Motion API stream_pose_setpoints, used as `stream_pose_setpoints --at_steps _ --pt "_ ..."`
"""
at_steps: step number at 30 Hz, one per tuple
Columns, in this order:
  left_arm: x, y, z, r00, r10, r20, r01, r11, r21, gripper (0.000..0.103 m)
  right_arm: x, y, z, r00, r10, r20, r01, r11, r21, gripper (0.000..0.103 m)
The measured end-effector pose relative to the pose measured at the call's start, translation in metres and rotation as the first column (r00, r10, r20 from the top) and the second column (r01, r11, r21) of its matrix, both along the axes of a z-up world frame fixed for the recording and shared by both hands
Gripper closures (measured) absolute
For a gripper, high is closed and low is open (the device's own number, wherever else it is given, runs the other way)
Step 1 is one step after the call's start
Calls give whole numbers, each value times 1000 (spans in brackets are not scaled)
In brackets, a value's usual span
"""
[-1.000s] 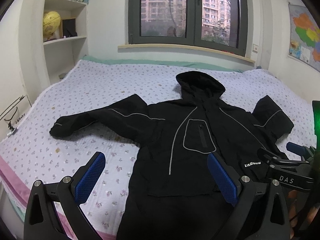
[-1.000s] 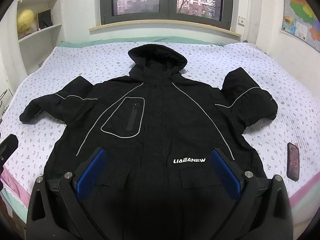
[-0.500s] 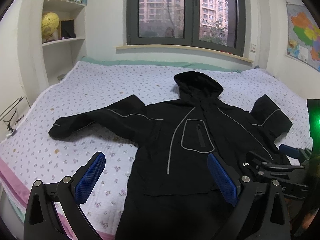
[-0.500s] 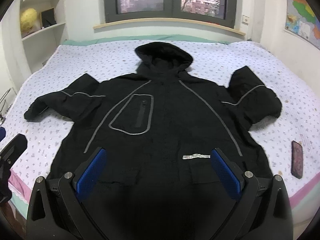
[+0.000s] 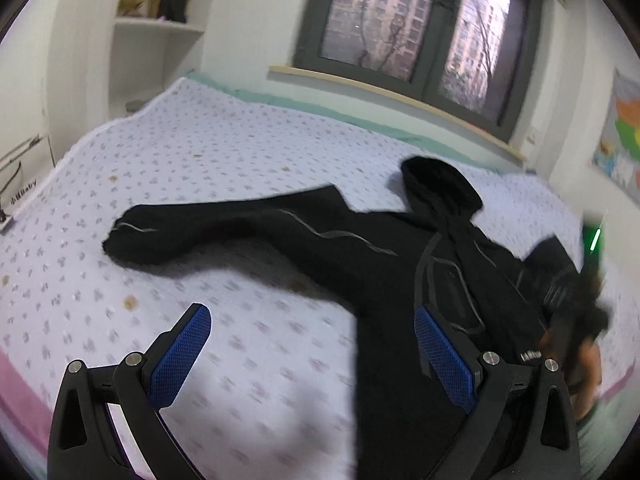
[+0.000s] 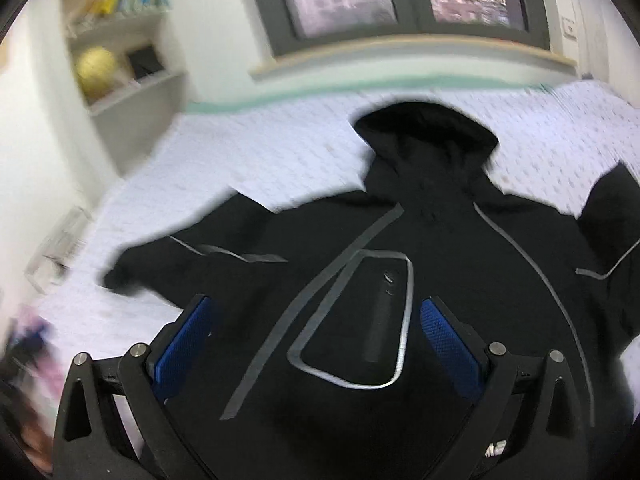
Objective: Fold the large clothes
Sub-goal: 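Grasp the black sleeve cuff with the left gripper and lift it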
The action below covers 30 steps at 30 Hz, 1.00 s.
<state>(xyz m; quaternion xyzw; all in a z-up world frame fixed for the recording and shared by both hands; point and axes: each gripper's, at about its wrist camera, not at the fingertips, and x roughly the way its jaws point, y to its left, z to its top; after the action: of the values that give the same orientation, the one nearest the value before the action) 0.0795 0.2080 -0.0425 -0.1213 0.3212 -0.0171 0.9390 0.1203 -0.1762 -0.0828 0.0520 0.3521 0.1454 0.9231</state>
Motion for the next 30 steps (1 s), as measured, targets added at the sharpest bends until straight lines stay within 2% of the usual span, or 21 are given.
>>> stream_pose_setpoints --at_steps 3,5,8,11,13,14,17,18,19,20,21,23,24,26,28,30 --pt "27 56 -7 998 54 -35 -56 995 -77 2 9 18 -50 1000 -2 -25 0 996 -89 3" --pt "41 87 -12 994 100 -42 -103 991 -87 2 15 33 -84 997 4 -73 -16 987 -161 4" --pt "68 134 -28 980 185 -76 -194 973 -123 2 9 37 -89 999 12 -35 -19 980 -199 4" --pt "95 177 -55 959 244 -145 -273 932 -240 2 5 35 -93 1000 10 -17 -13 980 -200 3" --pt "113 199 -82 946 246 -211 -310 877 -368 2 4 36 -98 1000 7 -9 -8 979 -203 2" --pt "118 204 -92 943 241 -230 -318 858 -404 2 3 36 -98 1000 5 -5 -6 979 -204 2" --pt "137 209 -119 927 238 -291 -351 823 -446 2 4 38 -98 1000 7 -1 -7 978 -209 1" --pt "144 209 -127 924 242 -296 -359 815 -455 9 8 39 -96 1000 7 -2 -7 978 -209 1" --pt "149 208 -131 922 251 -296 -366 817 -446 13 8 39 -96 1000 8 -2 -8 978 -208 1" --pt "155 205 -132 915 268 -301 -379 827 -414 26 9 38 -96 1000 8 -4 -9 979 -206 0" --pt "161 201 -132 904 295 -310 -399 845 -356 45 9 38 -96 1000 9 -5 -10 979 -205 0" --pt "168 197 -127 905 323 -277 -397 875 -277 69 10 38 -96 1000 9 -6 -10 979 -203 0" --pt "166 196 -122 911 338 -236 -395 878 -269 76 10 38 -96 1000 9 -7 -10 979 -203 0" --pt "153 193 -103 917 375 -135 -397 890 -227 78 10 38 -96 1000 9 -7 -10 979 -203 0" --pt "139 195 -84 902 430 -50 -431 885 -173 79 10 38 -96 1000 9 -7 -10 979 -205 0" --pt "139 213 -83 885 461 -64 -465 868 -176 78 11 39 -96 1000 10 -8 -11 978 -207 0"
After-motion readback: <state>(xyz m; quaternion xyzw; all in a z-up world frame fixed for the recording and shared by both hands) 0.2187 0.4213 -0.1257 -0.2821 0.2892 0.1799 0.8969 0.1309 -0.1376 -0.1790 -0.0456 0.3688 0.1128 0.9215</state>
